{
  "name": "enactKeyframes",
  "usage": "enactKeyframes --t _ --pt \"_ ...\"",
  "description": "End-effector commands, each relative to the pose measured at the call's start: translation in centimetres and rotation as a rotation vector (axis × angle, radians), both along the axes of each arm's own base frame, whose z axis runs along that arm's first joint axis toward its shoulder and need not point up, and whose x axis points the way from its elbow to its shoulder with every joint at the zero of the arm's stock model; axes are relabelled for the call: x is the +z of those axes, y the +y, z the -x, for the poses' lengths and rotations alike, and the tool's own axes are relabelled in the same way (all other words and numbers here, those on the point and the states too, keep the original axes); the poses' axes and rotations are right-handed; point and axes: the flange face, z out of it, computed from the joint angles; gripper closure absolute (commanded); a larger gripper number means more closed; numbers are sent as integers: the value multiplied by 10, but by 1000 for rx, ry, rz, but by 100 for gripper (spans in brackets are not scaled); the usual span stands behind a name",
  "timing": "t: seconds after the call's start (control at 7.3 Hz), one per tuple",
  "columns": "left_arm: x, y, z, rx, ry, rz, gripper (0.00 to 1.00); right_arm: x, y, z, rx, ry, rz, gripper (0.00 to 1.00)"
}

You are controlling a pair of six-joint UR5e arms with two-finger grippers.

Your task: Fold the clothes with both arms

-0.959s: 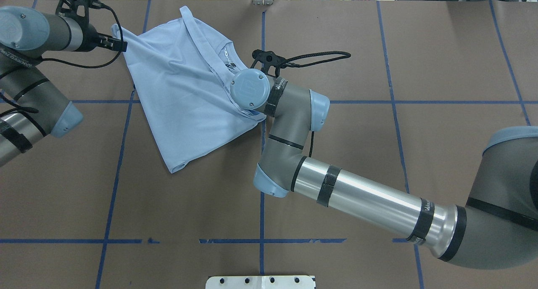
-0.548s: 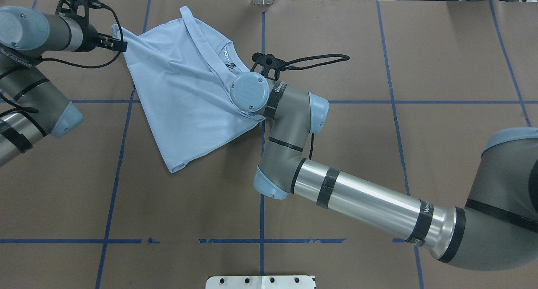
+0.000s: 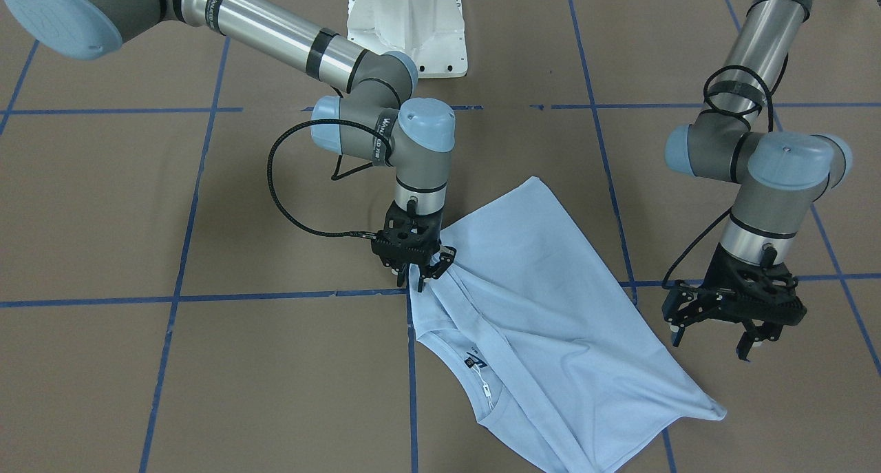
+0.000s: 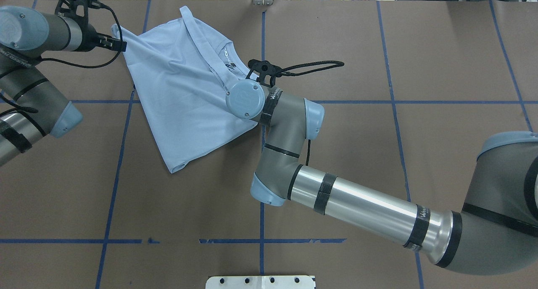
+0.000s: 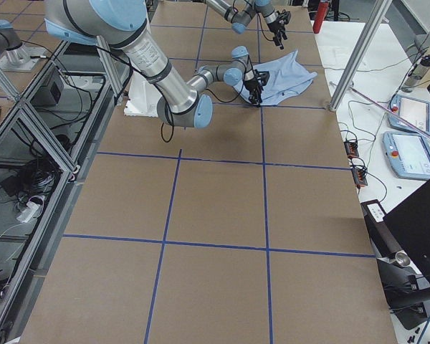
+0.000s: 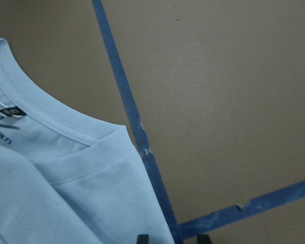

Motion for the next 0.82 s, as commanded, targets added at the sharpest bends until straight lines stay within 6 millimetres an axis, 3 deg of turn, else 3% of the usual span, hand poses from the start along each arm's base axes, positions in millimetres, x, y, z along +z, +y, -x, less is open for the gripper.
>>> enactKeyframes --t 0.0,0.14,0.27,0.69 --pt "0 0 0 0 0 0 0 -3 1 2 0 -1 -4 68" --pt "0 0 0 0 0 0 0 -3 1 2 0 -1 -4 95" --pt "0 0 0 0 0 0 0 -3 1 2 0 -1 -4 100" --pt "-1 0 0 0 1 -1 0 -7 -7 -6 9 -8 -10 100"
